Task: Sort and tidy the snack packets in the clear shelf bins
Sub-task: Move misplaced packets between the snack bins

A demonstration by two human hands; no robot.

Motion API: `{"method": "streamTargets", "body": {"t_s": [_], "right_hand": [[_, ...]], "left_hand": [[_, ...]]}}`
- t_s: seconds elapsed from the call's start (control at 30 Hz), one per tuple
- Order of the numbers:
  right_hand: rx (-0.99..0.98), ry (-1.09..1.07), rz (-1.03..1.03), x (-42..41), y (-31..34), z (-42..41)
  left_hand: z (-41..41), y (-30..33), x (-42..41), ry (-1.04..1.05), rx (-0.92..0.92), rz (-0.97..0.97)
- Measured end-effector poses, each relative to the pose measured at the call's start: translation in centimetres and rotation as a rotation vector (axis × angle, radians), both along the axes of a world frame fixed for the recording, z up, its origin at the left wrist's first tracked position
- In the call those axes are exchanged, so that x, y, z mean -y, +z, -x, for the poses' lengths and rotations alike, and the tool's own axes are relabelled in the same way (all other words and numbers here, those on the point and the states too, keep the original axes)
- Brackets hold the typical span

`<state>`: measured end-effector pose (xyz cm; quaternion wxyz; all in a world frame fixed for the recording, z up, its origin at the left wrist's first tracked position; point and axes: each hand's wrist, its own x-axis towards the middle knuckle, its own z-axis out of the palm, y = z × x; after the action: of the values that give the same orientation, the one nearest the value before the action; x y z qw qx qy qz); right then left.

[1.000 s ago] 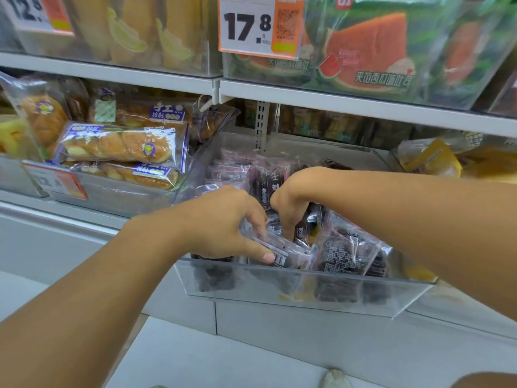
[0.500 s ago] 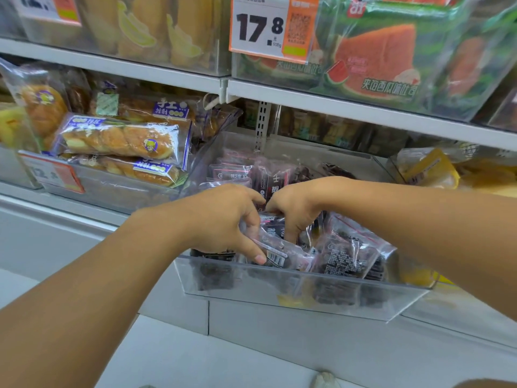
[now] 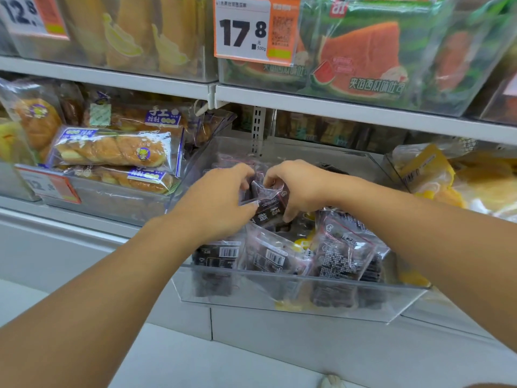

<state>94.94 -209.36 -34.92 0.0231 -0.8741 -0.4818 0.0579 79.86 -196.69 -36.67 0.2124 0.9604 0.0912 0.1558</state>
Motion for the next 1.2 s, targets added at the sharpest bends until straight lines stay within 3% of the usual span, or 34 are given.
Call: {"method": "streamTargets", "body": {"t_s": [0.17, 0.33, 0.53, 0.7, 0.8, 1.0, 1.13, 1.2], "right_hand": [[-0.074, 0.043, -0.009, -0.1, 1.0, 1.3], [-0.010, 0.046, -0.238, 0.3, 1.5, 0.8], [0.018, -0.026, -0.029, 0.7, 0.6, 0.2], [-0.025, 0.048, -0.218, 1.2, 0.6, -0.5], [-0.032, 0.075, -0.340, 1.2, 0.3, 0.1], [-0.189, 0.019, -0.475, 2.0, -0.3, 0.5], [-0.251, 0.000, -0.435, 2.0, 0.0, 0.4], [-0.250, 0.000, -0.319, 2.2, 0.5, 0.2]], "left_hand": [[-1.6, 0.6, 0.8, 0.102, -0.132, -0.187], [-2.0, 0.9, 0.9, 0.087, -0.170, -0.196], [-1.8, 1.1, 0.8, 0.069, -0.107, -0.184], [-2.7, 1.7, 0.0, 0.066, -0.080, -0.035], [-3.7, 1.4, 0.6, 0.047, -0.200, -0.119], [-4.4, 0.3, 0.8, 0.084, -0.094, -0.083], [-4.4, 0.0, 0.9, 0.068, -0.096, -0.087], [-4.2, -0.1, 0.7, 0.070, -0.080, -0.019]]}}
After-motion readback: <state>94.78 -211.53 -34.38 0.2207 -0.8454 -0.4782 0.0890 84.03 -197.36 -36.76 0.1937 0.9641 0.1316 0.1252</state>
